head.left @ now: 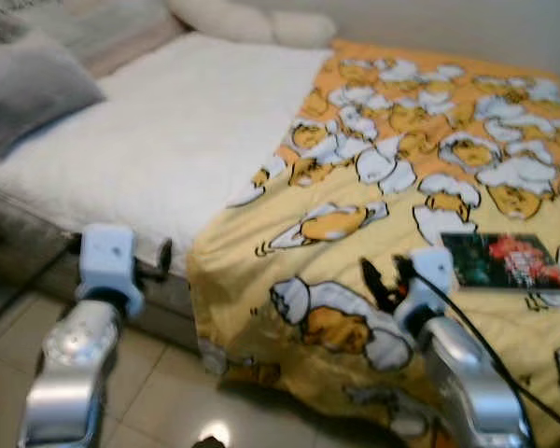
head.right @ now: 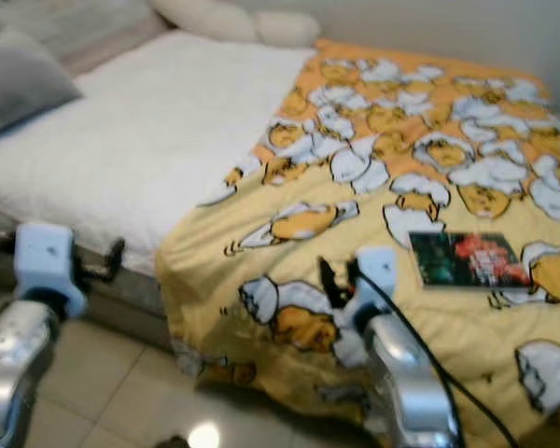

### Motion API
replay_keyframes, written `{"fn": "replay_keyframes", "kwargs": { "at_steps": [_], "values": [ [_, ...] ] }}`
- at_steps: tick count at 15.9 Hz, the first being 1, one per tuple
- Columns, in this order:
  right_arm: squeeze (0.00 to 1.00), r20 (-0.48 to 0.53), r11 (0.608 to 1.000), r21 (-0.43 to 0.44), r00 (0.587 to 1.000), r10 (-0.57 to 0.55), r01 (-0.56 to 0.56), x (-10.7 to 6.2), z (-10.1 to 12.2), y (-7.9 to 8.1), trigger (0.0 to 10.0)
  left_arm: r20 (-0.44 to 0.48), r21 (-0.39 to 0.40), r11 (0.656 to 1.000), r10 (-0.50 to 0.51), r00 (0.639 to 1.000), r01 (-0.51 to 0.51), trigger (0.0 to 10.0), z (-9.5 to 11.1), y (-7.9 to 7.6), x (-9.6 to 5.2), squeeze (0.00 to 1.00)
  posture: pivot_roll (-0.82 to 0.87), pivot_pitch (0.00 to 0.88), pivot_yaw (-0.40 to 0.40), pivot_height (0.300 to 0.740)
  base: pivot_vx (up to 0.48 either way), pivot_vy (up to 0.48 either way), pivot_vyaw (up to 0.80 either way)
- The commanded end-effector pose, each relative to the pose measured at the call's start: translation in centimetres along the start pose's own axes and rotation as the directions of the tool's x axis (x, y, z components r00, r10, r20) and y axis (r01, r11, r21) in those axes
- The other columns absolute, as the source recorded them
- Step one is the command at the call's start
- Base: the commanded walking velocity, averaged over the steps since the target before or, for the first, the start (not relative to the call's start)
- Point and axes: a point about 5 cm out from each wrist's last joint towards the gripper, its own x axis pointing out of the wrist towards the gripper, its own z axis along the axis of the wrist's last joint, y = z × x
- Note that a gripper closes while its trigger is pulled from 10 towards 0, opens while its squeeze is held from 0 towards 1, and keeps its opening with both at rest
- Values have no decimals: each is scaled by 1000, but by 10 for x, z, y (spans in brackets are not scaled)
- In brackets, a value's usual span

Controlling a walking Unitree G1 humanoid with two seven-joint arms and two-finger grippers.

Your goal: Clean up the room

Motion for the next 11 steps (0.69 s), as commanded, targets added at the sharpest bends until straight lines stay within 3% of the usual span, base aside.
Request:
{"fn": "replay_keyframes", "kwargs": {
  "at_steps": [1, 11],
  "values": [
    [0, 23, 1000, 2, 1000, 2, -2, 1, 6, -1, 10000, 2, 25, 1000, 15, 1000, -15, 10000, 0, 5, -1, 612, -38, 0, -16, 740, 0, -360, 800],
    [0, -31, 998, 62, 999, -31, 33, -4, -12, -9, 10000, 16, 46, 999, -10, 1000, 10, 10000, 2, -1, 2, 612, -41, 0, -21, 740, 0, -358, 799]
  ]
}}
